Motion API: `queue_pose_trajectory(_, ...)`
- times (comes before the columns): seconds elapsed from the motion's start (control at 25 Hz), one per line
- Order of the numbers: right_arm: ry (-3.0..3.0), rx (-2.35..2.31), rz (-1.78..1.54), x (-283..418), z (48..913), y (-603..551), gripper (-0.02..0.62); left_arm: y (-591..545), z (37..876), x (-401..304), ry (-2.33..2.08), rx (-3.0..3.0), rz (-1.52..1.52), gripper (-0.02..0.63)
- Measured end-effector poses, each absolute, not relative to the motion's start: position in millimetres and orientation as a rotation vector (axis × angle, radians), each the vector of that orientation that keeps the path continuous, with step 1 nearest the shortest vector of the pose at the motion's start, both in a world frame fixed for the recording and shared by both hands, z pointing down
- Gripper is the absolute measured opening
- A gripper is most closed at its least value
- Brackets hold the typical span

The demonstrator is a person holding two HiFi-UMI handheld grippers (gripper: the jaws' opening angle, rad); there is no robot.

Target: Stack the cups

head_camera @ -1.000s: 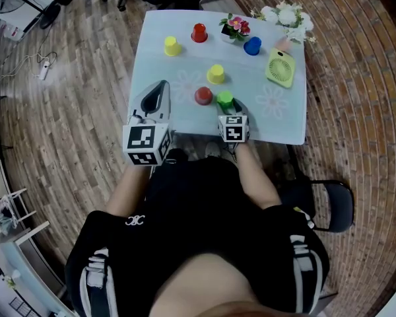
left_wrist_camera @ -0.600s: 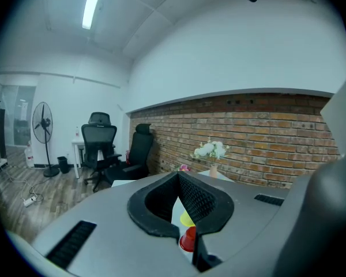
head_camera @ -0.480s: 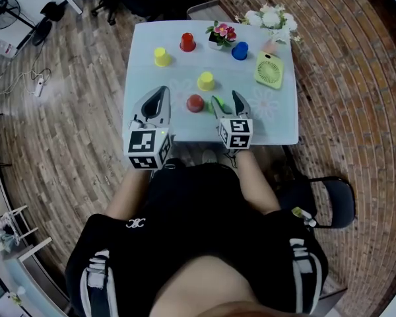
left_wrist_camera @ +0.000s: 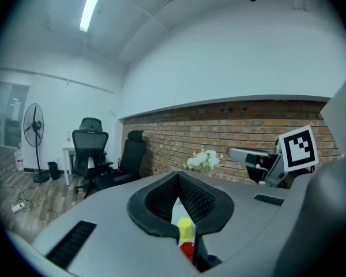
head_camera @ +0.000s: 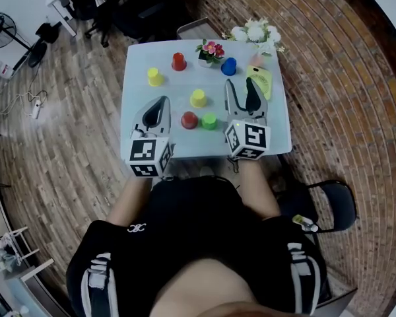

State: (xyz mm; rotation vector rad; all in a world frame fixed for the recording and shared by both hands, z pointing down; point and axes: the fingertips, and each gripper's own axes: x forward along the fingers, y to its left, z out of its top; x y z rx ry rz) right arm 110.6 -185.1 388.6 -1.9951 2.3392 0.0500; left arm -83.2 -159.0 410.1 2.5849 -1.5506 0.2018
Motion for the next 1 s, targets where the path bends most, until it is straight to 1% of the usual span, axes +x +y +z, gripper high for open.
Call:
queue_pose_trajectory(0.12, 2.233, -2.073, 0.135, 123.0, 358.7, -178.4, 0.002, -163.4, 402.7, -79.9, -1.543, 2.603, 0.178, 0.003)
queue_pose_trajectory(0.24, 2.218, -2.088, 0.181, 125.0, 347.5, -178.4, 0.002, -170.6, 392.1, -74.7, -1.537, 2.629, 0.148, 0.003)
queue_pose_trajectory(0.56, 2.212, -2.088, 0.143, 122.8, 345.0, -180.7, 0.002, -179.9, 358.9, -59.8, -1.52, 2.694, 0.075, 0.005)
queue_pose_trajectory(0.92, 2.215, -2.041, 0.157, 115.6, 336.6, -190.4, 0.002, -192.8, 351.7, -58.1, -1.524, 2.704, 0.058, 0.003)
queue_pose_trajectory(0.96, 2.219, -2.01, 0.156, 113.4, 335.5, -191.5, 0.013, -194.1, 351.8, -58.2, -1.526, 2.702, 0.057, 0.003)
queue_pose_trajectory(1.0, 2.223, -1.978, 0.155, 110.8, 334.0, -193.4, 0.11, -195.4, 351.6, -58.7, -1.529, 2.701, 0.056, 0.003)
